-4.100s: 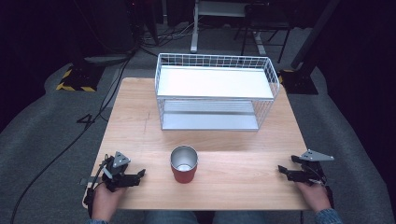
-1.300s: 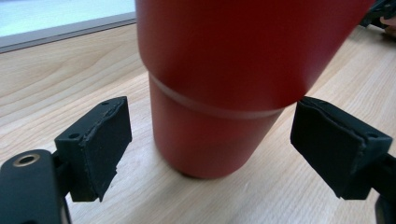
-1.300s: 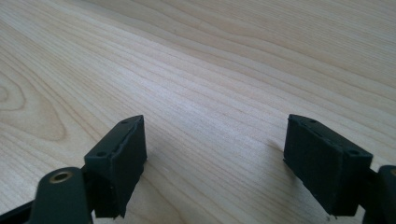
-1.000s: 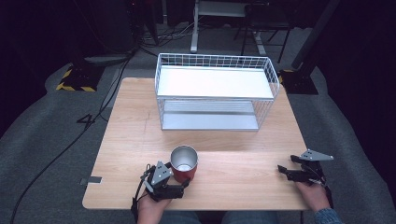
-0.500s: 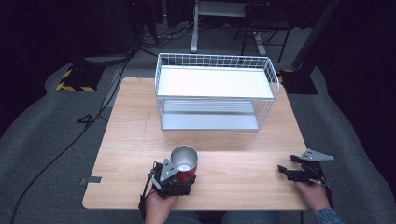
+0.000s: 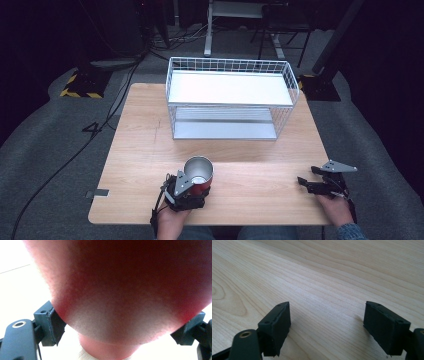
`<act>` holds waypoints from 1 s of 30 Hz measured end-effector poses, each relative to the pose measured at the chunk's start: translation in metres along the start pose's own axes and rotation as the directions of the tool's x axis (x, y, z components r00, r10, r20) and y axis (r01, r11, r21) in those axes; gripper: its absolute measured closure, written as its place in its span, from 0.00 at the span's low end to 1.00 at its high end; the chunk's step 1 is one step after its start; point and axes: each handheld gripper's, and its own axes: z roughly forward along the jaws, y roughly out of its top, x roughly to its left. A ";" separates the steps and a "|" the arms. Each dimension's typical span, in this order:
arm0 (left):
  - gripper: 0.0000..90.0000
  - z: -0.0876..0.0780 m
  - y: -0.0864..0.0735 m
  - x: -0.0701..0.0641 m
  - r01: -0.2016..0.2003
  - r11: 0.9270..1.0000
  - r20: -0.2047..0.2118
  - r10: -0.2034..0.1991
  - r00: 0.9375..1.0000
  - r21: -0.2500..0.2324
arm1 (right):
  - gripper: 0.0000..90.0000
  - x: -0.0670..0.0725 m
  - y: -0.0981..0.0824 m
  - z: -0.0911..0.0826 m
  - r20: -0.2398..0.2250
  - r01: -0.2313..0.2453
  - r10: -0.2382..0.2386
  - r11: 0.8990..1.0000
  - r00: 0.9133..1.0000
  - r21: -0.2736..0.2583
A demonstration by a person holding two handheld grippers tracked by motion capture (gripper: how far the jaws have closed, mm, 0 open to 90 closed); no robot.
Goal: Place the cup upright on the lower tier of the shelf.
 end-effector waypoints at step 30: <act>0.19 0.005 0.030 0.002 -0.001 1.000 0.018 0.001 1.000 -0.006 | 0.26 0.000 0.000 0.000 -0.005 0.009 -0.009 1.000 1.000 -0.001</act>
